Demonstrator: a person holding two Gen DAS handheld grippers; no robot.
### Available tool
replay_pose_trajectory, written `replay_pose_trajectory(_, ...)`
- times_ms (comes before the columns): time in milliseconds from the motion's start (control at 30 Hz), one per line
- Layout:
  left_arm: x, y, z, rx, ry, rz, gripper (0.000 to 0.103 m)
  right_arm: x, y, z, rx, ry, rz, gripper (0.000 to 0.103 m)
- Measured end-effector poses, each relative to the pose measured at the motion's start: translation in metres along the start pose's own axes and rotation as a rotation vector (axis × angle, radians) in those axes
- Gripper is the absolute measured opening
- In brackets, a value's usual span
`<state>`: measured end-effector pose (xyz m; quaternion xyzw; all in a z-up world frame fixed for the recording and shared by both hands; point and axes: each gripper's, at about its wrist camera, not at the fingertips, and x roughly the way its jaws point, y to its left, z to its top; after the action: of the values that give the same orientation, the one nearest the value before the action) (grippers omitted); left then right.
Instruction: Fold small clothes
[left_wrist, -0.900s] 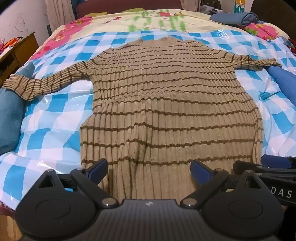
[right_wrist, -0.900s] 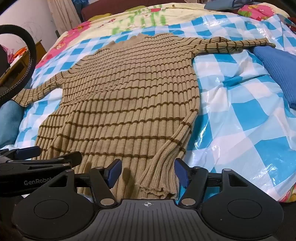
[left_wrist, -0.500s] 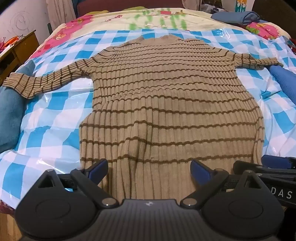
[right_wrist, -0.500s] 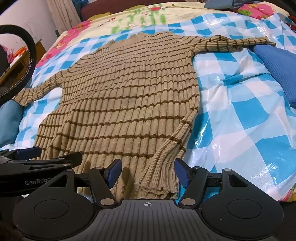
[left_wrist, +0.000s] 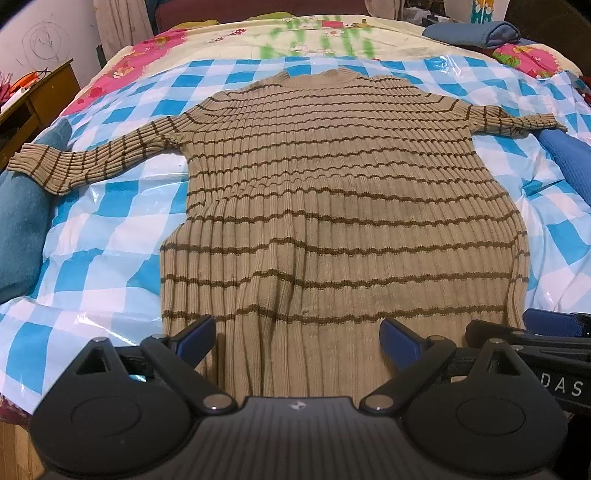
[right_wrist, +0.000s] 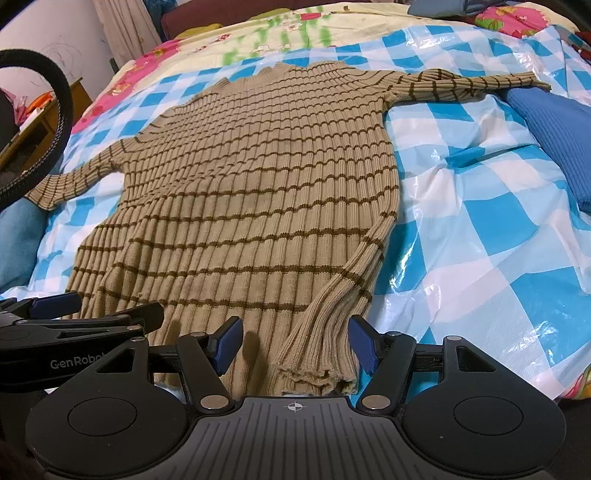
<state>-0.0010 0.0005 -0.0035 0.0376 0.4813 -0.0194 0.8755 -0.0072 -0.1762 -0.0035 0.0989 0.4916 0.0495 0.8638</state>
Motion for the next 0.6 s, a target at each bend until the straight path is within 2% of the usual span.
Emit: replay_pose_trajectory(600,0.0006,-0.0001,-0.0004,0.001,0.002,0.003,0.100,0.0013,-0.0009,-0.0017,0.001,0.003,-0.001,0.063)
